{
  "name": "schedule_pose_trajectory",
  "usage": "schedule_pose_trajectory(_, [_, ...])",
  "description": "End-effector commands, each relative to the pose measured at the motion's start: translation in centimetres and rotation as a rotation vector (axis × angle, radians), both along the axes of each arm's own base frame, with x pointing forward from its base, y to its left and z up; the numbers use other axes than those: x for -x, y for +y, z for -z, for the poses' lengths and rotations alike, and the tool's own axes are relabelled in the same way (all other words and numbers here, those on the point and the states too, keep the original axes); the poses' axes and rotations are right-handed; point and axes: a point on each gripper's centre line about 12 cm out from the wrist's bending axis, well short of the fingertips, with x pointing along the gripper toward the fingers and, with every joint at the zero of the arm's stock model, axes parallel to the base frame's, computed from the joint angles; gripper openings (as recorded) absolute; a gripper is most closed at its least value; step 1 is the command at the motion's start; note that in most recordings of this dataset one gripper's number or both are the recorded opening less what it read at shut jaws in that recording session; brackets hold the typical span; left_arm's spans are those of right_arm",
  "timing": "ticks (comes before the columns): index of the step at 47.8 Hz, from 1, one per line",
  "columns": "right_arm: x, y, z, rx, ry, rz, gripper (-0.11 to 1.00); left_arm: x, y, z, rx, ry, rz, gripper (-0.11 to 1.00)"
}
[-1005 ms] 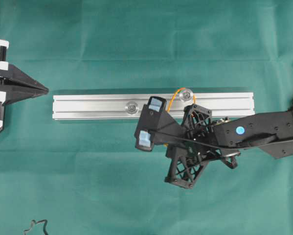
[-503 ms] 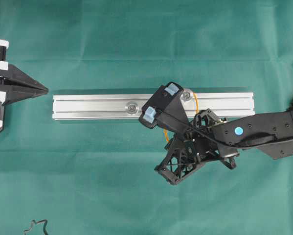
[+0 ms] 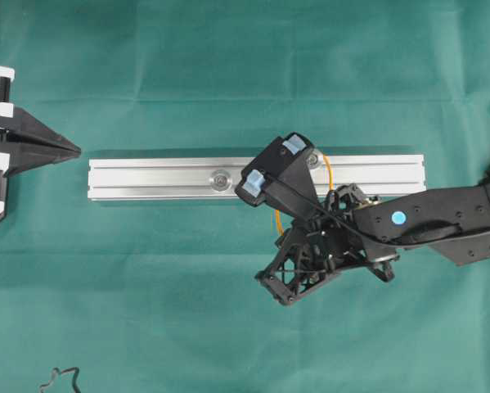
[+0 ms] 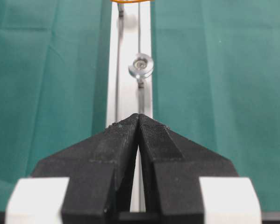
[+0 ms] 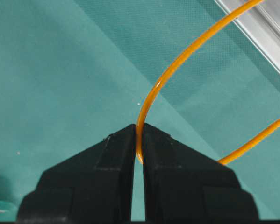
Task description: Hook the rubber onto the shaft.
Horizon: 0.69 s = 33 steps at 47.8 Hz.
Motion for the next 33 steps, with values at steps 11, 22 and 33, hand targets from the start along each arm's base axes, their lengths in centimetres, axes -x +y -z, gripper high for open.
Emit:
schedule_pose_trajectory(11, [-2.2, -0.4, -1.9, -0.019, -0.065, 0.025, 0.06, -0.2, 0.0, -1.3, -0.004, -0.032, 0.002, 0.0])
schedule_pose_trajectory(22, [-3.8, -1.1, -1.6, -0.02, -0.069, 0.048, 0.06, -0.2, 0.0, -1.3, -0.005, -0.035, 0.001, 0.0])
schedule_pose_trajectory(33, [-5.1, -2.0, -1.7, -0.021, -0.082, 0.074, 0.06, -0.2, 0.0, -1.4, -0.004, -0.037, 0.002, 0.0])
